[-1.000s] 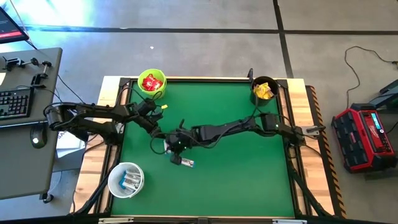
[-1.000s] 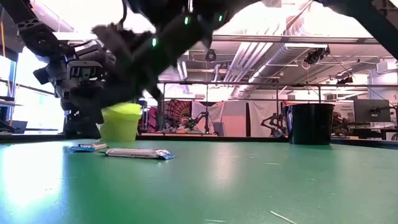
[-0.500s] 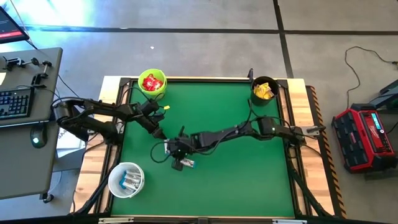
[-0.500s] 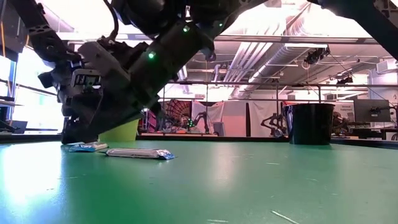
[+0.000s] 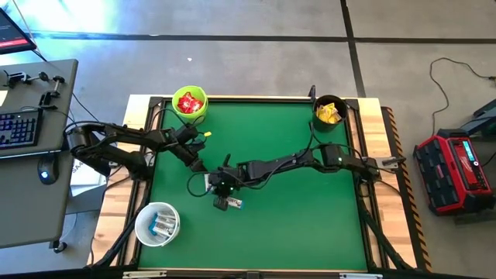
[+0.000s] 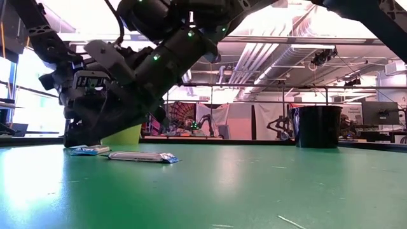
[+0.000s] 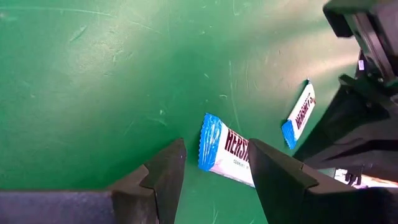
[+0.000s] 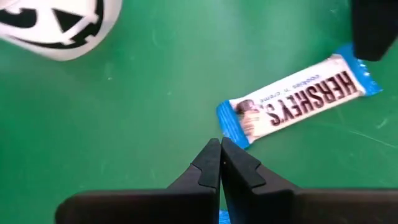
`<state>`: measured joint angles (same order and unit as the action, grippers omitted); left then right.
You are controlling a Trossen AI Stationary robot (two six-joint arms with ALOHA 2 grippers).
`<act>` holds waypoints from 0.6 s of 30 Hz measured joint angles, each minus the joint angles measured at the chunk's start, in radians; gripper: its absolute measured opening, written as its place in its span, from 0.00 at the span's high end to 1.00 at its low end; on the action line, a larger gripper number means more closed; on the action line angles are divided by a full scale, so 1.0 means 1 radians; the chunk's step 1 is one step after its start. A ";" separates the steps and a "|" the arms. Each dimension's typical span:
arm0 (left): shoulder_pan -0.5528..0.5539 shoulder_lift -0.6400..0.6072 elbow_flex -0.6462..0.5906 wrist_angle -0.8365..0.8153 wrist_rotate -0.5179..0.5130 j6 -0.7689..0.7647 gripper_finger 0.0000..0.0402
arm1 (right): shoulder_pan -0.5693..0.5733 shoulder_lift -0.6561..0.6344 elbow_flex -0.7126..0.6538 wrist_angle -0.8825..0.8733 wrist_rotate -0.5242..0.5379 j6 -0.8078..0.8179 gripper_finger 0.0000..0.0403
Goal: Sort candy by brand, put in halloween buckets
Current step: Put the white chocolate into the white bucket
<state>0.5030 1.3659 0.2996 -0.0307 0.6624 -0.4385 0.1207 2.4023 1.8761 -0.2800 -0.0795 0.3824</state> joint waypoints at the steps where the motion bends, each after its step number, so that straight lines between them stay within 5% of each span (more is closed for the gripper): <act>1: 0.000 0.000 0.000 0.000 0.000 0.000 0.58 | -0.001 0.000 0.000 -0.001 0.001 0.007 1.00; 18: 0.000 0.001 -0.001 0.002 0.002 0.000 0.58 | 0.024 0.006 0.081 -0.110 0.049 0.001 1.00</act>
<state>0.5030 1.3670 0.2984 -0.0284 0.6647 -0.4388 0.1448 2.4088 1.9572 -0.3901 -0.0301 0.3831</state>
